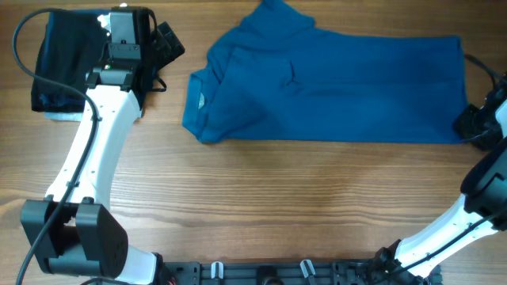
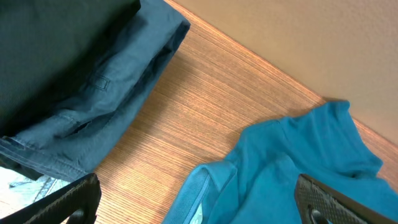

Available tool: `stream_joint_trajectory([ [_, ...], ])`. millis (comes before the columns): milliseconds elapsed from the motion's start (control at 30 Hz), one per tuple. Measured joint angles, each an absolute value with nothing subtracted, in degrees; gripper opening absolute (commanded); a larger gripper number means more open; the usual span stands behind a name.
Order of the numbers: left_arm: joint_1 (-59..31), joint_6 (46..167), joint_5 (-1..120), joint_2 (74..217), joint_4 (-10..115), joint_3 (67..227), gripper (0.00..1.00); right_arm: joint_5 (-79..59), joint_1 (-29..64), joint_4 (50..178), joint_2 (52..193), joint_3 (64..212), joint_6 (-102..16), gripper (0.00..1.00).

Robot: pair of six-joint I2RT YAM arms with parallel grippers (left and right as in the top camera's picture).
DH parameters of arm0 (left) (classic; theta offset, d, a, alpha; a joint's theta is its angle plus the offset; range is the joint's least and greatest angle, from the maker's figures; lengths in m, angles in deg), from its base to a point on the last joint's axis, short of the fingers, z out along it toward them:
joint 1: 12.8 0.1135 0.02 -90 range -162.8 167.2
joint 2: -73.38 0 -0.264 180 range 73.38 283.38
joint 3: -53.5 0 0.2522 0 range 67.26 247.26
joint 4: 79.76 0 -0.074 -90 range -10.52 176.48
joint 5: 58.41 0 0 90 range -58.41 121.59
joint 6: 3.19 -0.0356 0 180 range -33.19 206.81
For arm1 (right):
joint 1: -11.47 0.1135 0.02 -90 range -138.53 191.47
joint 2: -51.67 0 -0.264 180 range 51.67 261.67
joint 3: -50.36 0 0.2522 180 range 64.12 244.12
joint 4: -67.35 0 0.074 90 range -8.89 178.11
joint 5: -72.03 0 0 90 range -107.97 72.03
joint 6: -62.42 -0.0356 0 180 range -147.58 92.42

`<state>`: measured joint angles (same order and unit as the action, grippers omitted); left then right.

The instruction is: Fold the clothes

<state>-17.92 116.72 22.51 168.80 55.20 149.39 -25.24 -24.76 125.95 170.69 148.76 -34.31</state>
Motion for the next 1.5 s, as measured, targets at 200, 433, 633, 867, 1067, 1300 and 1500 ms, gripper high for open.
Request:
stream_joint_trajectory([
  [200, -17.92, 116.72, 22.51, 168.80, 55.22, 149.39, 1.00, -17.83, -24.87, 136.35, 169.43, 160.48, -33.74, 0.99],
  [433, -17.92, 117.00, 24.37, 168.80, 59.76, 149.34, 0.89, -11.97, -24.87, 138.98, 157.10, 164.63, -33.72, 0.99],
  [633, -20.50, 117.35, 32.87, 169.46, 56.42, 149.34, 0.53, -11.54, -24.87, 138.93, 156.09, 164.78, -33.74, 1.00],
  [867, -28.85, 117.53, 34.62, 175.68, 52.14, 149.34, 0.04, -11.54, -24.87, 138.96, 156.09, 164.78, -33.74, 0.99],
  [1067, -34.56, 117.55, 30.97, 184.65, 50.80, 149.34, 0.04, -11.54, -24.85, 138.93, 156.09, 164.78, -33.74, 1.00],
  [1300, -34.49, 117.57, 29.29, 193.15, 51.98, 149.36, 0.04, -11.54, -24.87, 138.93, 156.09, 164.78, -33.74, 1.00],
  [1500, -34.49, 119.30, 28.85, 193.39, 46.78, 150.48, 0.04, -11.54, -24.87, 138.96, 156.09, 164.78, -33.74, 1.00],
])
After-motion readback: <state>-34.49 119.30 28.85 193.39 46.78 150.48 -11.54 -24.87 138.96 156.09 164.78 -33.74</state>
